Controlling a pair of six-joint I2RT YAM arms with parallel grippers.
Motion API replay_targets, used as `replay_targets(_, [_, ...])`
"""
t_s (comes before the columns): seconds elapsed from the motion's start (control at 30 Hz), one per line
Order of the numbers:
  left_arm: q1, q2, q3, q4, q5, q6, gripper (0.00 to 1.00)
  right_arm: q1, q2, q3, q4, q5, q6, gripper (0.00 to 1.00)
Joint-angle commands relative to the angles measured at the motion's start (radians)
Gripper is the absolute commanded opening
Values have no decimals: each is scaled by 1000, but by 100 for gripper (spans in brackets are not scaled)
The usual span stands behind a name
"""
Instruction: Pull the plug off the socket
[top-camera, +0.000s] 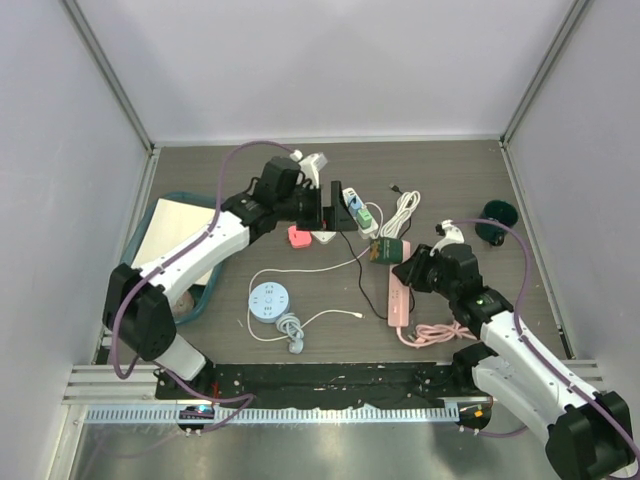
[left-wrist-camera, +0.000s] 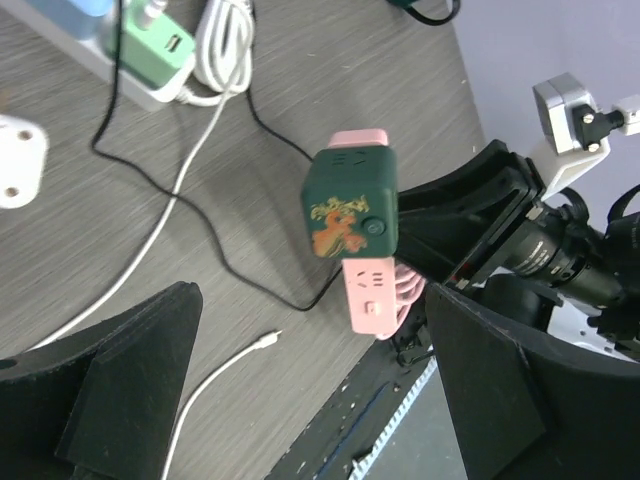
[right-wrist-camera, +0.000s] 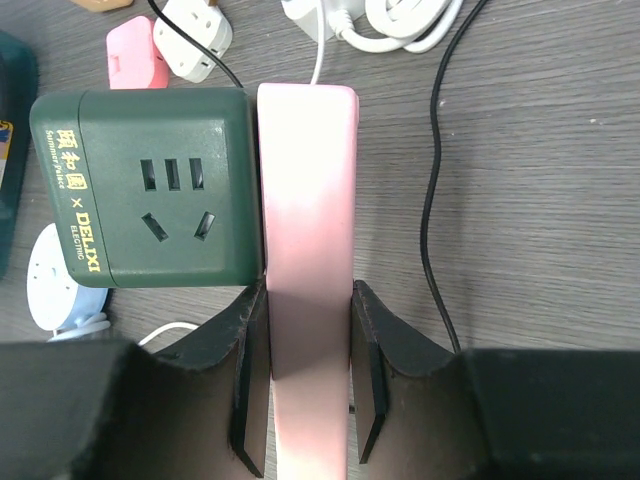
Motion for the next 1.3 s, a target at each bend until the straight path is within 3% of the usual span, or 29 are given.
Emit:
replay_targets(0.0, [-41,53,18,130,31,-62,100,23,-22,9,115,-28,47,1])
replay_targets(0.53, [-208,269,81,190,19,-99,98,69,-19,-3,154,-1,73,1])
replay_targets(0.7, [-208,297,81,223,39,-105,65,71,-31,-17,173,-16,71,1])
replay_targets(0.73, [-208,297,81,229,39,-105,49,71,-33,-17,171,-13,70,1])
replay_targets(0.8, [-208,295,81,230,39,-105,33,69,-33,-15,153,4,67,1])
replay_targets(0.83, [-207,292,81,230,42,-105,21,69,-34,-15,145,10,67,1])
replay_targets(0.93, [-207,289,85,231,66,-105,0,69,-39,-24,132,42,80,1])
replay_targets(1.27, [-194,257,56,225,105,-121,0,69,-48,-35,53,194,108,1])
